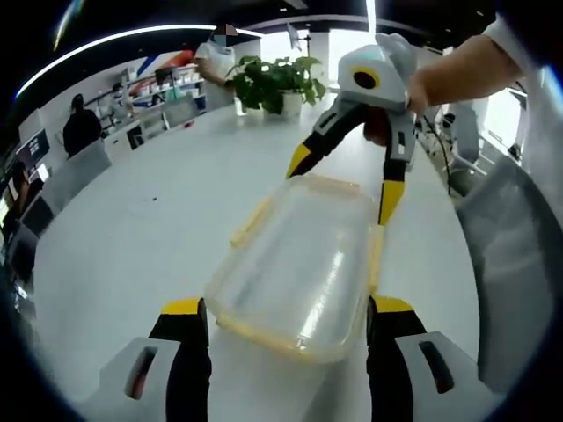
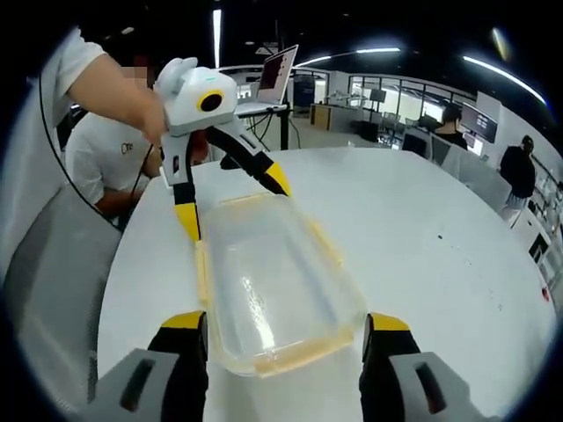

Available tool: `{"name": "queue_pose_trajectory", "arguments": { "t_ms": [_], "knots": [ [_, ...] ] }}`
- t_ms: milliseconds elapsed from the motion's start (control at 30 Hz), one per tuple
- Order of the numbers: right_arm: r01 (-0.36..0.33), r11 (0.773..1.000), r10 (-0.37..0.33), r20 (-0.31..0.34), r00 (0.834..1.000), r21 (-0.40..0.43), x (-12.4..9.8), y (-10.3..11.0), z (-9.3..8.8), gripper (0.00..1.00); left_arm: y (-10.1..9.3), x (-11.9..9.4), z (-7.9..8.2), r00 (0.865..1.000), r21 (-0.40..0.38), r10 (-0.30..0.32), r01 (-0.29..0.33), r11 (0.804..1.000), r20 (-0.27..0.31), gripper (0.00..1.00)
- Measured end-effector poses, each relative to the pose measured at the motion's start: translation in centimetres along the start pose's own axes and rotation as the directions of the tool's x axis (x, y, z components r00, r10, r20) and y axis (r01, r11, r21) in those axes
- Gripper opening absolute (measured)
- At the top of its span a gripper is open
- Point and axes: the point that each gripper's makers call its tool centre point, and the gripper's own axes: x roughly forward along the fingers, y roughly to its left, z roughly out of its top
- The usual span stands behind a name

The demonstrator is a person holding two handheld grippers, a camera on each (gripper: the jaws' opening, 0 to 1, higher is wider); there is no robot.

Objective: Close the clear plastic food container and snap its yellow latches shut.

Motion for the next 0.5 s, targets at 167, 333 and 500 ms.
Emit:
{"name": "queue_pose_trajectory", "arguments": {
  "t_ms": [167,333,500],
  "knots": [
    [0.012,1.0,-0.012,-0.006,1.0,0.003,0.1,0.0,0.1,0.71,0.1,0.0,0.0,1.0,-0.006,-0.003,0.003,1.0,-0.007,0.71],
    [0.018,1.0,-0.018,0.006,1.0,0.007,0.0,0.0,0.6,0.75,0.2,-0.1,-0.1,1.0,-0.034,0.005,-0.005,0.999,-0.011,0.76],
    [0.015,1.0,-0.015,0.009,1.0,0.028,-0.6,0.1,0.4,0.76,0.4,-1.0,-0.4,1.0,-0.065,0.011,-0.011,0.998,-0.006,0.82]
  ]
}}
